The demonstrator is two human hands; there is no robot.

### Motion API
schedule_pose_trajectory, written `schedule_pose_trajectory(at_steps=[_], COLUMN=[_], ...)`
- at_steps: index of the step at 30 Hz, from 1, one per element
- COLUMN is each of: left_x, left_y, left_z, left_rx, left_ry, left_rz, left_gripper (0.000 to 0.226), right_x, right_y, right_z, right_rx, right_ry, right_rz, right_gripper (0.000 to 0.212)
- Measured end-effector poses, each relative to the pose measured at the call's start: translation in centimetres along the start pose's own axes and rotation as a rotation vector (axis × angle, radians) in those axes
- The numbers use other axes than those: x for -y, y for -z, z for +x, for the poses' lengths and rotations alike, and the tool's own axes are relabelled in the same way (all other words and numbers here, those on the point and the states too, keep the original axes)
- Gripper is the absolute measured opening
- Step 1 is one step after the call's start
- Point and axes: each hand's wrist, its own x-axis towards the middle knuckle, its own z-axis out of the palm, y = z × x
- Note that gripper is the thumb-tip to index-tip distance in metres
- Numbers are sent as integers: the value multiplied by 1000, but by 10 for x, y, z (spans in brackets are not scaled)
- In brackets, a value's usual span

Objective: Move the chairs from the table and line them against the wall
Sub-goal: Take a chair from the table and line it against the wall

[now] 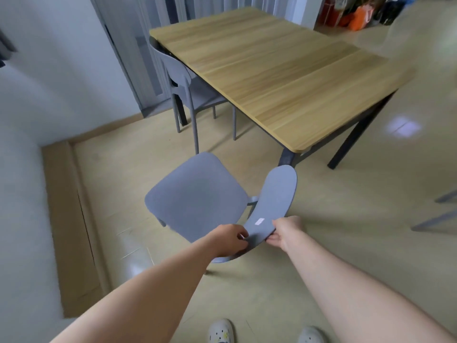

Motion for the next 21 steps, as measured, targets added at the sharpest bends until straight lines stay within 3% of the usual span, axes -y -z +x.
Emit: schedule_pose_trajectory(at_steps=[3, 7, 14, 19, 21], left_x=[-22, -51, -117, -182, -205], left_y=[-14, -27, -60, -83, -91], left_z=[11, 20, 30, 44, 49], left_rx=[55, -3, -23, -48, -47], left_ry=[32, 104, 152, 116, 107], left_rz=[-12, -49, -91, -81, -60], left_gripper=[40, 37, 35, 24, 14], right_x=[-3, -7, -26, -27, -25], right_y=[34, 73, 145, 224, 251], right_z=[5, 19, 64, 86, 92], right_rx=[-44, -88, -33, -181, -245], right_ry=[21, 45, -41, 16, 43], right_rz=[-59, -123, -148, -135, -154], right_gripper=[20, 16, 18, 8, 22])
